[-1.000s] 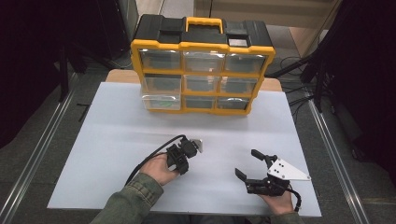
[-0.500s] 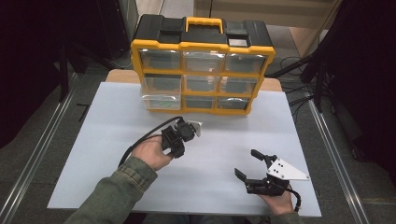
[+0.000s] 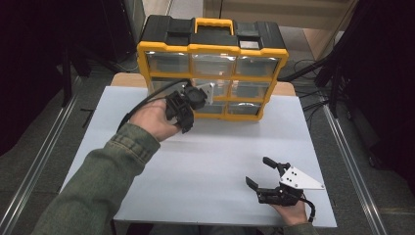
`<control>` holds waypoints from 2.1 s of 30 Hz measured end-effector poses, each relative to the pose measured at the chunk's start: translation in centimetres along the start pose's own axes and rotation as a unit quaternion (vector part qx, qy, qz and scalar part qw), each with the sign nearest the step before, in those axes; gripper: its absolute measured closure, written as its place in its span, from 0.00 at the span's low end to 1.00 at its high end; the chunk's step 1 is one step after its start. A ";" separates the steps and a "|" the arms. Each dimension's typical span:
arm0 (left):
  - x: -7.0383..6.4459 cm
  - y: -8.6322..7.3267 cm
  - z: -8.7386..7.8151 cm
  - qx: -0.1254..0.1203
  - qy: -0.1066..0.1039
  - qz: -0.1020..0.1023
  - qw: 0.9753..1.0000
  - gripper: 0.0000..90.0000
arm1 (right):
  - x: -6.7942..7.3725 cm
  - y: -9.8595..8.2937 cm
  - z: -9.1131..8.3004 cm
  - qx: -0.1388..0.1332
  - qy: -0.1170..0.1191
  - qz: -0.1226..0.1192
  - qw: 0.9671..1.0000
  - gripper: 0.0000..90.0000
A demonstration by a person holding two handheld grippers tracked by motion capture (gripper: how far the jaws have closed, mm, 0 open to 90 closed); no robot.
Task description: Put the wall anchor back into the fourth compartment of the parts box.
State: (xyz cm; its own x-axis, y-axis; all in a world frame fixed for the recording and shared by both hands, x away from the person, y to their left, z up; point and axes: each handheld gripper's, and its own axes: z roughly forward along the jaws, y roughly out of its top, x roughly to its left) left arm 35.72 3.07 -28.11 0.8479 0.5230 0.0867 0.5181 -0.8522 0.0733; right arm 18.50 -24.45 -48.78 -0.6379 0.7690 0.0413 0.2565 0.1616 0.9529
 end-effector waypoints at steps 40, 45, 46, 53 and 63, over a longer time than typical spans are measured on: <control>7.9 3.1 -1.2 -0.014 0.042 -0.094 0.995 0.52 | 0.2 -0.2 -0.2 0.008 0.004 -0.005 1.000 0.15; 7.2 2.6 -1.6 -0.020 0.048 -0.076 0.996 0.38 | 0.2 -0.2 -0.2 0.007 0.004 -0.004 1.000 0.15; 7.1 2.5 -1.6 -0.022 0.048 -0.075 0.996 0.38 | 0.2 -0.2 -0.2 0.007 0.004 -0.004 1.000 0.15; 6.1 1.4 -1.4 -0.036 0.049 -0.061 0.996 0.38 | 0.2 -0.1 0.0 0.005 0.005 -0.005 1.000 0.15; 4.6 -0.6 0.0 -0.037 0.055 -0.042 0.997 0.38 | 0.2 -0.1 0.1 0.010 0.005 -0.005 1.000 0.15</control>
State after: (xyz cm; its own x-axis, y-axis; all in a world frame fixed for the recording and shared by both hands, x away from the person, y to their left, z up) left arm 39.34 5.97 -27.71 0.7827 0.5944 0.1844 0.5735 -0.8040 0.1574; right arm 18.39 -24.25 -48.87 -0.6480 0.7608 0.0359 0.2644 0.1806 0.9473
